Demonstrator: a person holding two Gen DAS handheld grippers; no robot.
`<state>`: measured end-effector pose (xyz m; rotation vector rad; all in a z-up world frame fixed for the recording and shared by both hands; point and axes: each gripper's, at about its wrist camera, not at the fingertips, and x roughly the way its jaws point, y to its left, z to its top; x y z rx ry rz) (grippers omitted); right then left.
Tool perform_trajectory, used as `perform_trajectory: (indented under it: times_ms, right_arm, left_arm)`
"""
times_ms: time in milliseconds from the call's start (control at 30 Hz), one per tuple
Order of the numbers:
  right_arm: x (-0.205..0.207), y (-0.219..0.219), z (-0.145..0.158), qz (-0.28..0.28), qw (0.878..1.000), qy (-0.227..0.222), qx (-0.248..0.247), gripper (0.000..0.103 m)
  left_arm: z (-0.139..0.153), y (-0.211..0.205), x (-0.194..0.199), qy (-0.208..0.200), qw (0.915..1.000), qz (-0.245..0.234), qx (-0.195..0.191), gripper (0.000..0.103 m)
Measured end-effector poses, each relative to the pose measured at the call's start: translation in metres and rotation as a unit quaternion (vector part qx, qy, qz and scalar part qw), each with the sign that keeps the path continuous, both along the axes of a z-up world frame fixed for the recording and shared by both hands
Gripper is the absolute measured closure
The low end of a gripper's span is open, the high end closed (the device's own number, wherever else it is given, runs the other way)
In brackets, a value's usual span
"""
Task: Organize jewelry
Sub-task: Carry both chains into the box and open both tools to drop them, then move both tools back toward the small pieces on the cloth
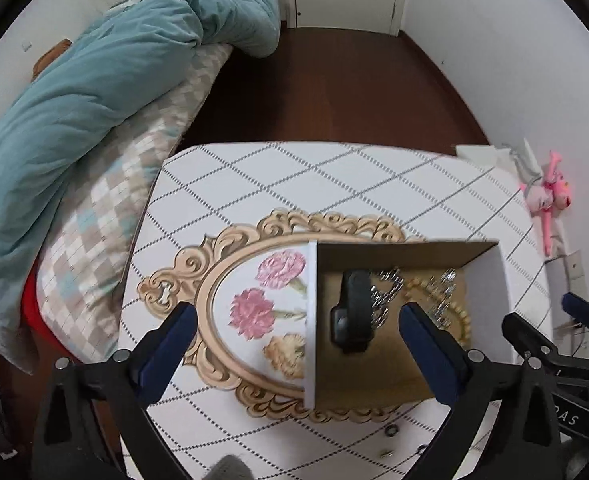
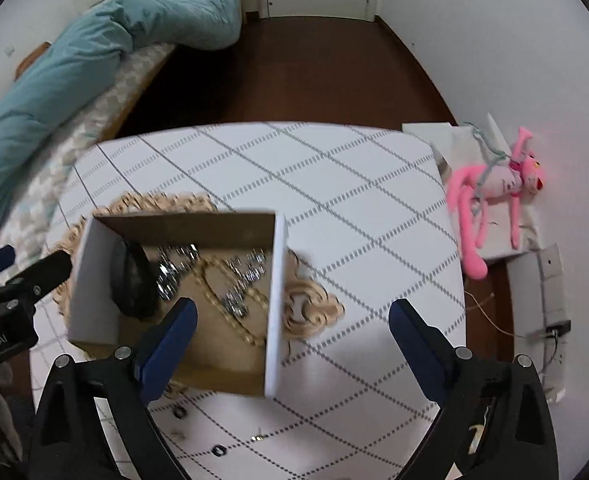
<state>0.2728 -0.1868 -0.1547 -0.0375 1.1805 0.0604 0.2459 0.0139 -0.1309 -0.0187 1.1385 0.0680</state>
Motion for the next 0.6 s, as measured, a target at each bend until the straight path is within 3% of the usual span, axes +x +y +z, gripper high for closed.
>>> perform_trajectory:
  times_ms: [333,600]
  right_arm:
    - [-0.027,-0.002,0.006,-0.019,0.999,-0.027,-0.010,0.000]
    - [-0.051,-0.004,0.032,-0.031,0.997,-0.071,-0.024,0.000]
  left_arm:
    - [-0.003,-0.005,-0.028,-0.013,0.9999,-0.002,0.008,0.000]
    - [0.016,-0.008,-0.054,-0.048,0.9988,-0.001,0.009,0.000]
